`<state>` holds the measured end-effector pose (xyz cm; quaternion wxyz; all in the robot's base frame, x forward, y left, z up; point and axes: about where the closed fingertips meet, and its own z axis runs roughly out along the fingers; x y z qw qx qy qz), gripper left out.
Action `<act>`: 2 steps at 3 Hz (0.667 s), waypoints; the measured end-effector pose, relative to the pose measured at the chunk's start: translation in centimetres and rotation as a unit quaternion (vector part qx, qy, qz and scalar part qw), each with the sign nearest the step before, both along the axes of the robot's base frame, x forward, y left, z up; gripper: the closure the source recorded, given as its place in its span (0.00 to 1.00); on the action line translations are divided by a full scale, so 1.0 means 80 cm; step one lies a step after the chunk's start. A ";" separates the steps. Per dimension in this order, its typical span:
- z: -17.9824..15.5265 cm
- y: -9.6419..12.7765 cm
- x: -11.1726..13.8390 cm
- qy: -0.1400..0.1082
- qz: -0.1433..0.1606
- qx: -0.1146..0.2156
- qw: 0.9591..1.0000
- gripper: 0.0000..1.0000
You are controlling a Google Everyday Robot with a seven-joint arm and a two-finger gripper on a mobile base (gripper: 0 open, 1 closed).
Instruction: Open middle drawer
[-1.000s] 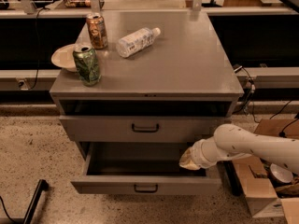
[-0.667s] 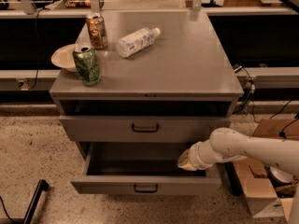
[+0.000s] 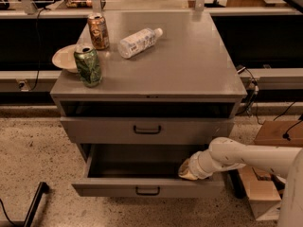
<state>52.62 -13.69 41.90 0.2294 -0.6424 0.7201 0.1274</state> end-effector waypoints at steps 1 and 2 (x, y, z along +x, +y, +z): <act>-0.011 0.005 -0.021 0.013 0.045 0.014 0.999 1.00; 0.004 0.003 -0.051 0.026 0.097 0.022 0.995 1.00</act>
Offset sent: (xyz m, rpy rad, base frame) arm -0.0676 -0.0034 0.0200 0.0616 0.0800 0.3124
